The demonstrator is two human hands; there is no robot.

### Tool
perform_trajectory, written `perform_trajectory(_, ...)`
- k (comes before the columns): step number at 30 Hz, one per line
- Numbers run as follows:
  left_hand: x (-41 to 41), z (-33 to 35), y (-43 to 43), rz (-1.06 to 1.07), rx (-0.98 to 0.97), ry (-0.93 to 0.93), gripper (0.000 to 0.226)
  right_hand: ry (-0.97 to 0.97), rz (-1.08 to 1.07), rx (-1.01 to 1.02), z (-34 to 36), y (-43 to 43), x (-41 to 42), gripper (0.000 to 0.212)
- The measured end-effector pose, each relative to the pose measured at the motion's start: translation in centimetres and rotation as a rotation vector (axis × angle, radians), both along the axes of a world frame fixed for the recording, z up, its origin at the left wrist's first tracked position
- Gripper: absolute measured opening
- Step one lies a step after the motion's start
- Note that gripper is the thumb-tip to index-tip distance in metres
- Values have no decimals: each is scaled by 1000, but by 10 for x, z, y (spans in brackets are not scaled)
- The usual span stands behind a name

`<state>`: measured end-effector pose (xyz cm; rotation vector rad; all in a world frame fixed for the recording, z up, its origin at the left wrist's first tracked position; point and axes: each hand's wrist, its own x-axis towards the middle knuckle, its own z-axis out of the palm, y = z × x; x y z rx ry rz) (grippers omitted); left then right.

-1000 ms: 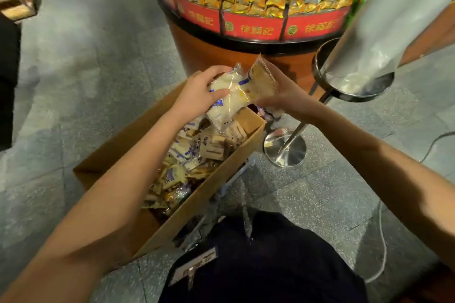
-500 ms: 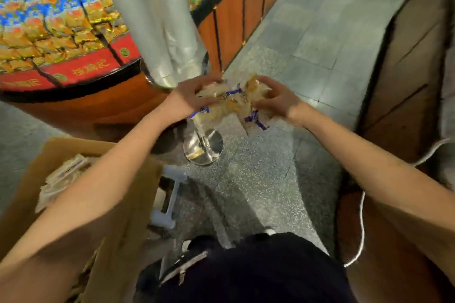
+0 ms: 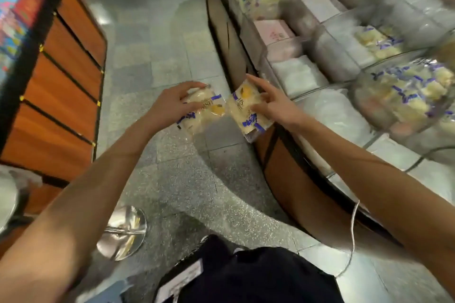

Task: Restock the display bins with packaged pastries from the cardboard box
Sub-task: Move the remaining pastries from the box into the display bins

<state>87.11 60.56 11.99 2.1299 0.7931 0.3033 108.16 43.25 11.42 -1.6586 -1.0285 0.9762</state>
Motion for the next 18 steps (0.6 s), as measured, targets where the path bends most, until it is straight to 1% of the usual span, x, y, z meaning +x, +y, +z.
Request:
perform_trajectory(2,45,-2,1,-83,-4,5,43,55,-121,15,-3,-19,31,70)
perform_trajectory(6,127,-14,0,-254,-28,6,39,45,-364,28,-6,-49,82,60)
perform_trajectory(9,189,-22,-3,-390,-6,-5,40,51,-463,36,-5,-59,118,60)
perform_trajectory(11,229,-23,-2,-472,-6,27,42,62,-525,43,-2,-61,140,57)
perform_trajectory(16,324,-11,6,-647,-31,7,41,138,-712,118,0,-70,191,52)
perform_trajectory(18,360,-9,12,-700,35,25,41,161,-786,148,1,-75,210,52)
